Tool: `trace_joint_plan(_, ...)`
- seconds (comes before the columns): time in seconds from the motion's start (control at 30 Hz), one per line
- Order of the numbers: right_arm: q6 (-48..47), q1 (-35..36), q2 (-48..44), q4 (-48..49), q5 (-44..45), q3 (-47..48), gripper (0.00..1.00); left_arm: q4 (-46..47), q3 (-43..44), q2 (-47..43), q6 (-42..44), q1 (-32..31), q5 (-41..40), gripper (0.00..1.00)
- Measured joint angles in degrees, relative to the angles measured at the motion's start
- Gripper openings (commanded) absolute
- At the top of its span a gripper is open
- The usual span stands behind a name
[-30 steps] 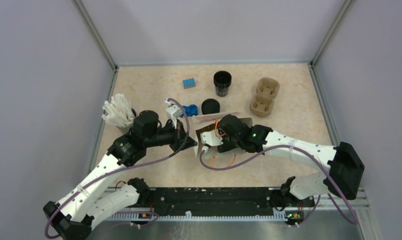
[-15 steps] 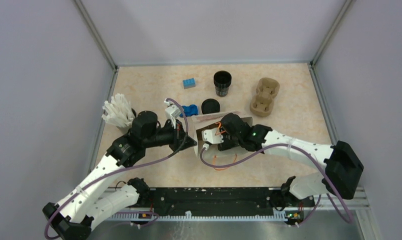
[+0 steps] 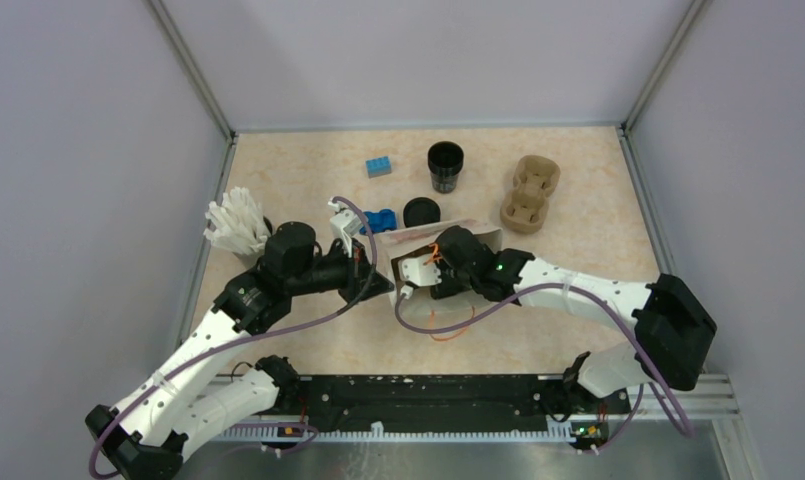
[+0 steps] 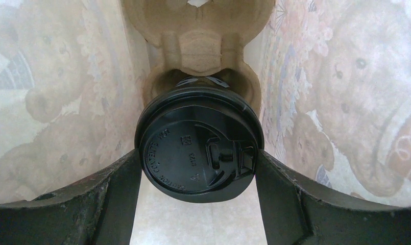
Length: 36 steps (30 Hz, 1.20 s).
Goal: Pack the takeout coffee
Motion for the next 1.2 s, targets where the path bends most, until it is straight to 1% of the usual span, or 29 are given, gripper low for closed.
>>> trace_joint_plan(0.17,0.0,0.0,0.5,2.2,0.1,-0.7,0.68,-0.1,0.0,0.0,0.0,0.0,-0.4,0.0)
trace_joint_plan(0.33,0.1,0.0,0.5,3.2,0.2,-1.1,0.8,-0.5,0.0,0.0,0.0,0.0,-0.7,0.0)
trace_joint_plan(0.53,0.3,-0.1,0.5,2.9,0.0,-0.8,0.84,-0.4,0.0,0.0,0.0,0.0,-0.9,0.0)
trace_joint_plan(0.57,0.3,-0.2,0.5,2.8,-0.1,-0.7,0.86,-0.4,0.0,0.0,0.0,0.0,-1.0,0.0)
trace_joint_plan(0.6,0.3,-0.2,0.5,2.6,-0.2,-0.6,0.93,-0.4,0.0,0.0,0.0,0.0,-1.1,0.0)
trace_joint_plan(0.63,0.3,-0.3,0.5,2.5,-0.4,-0.5,0.95,-0.4,0.0,0.0,0.0,0.0,-1.1,0.0)
trace_joint_plan(0.83,0.0,-0.4,0.5,-0.5,-1.6,0.9,0.96,-0.4,0.0,0.0,0.0,0.0,-1.1,0.0)
trace_joint_plan(1.03,0.1,-0.4,0.4,-3.4,-2.8,2.3,0.93,-0.4,0.0,0.1,0.0,0.0,-1.5,0.0)
trace_joint_plan(1.2,0.8,-0.4,0.4,-4.9,-3.0,3.1,0.95,-0.5,0.0,0.5,0.0,0.0,-1.5,0.0)
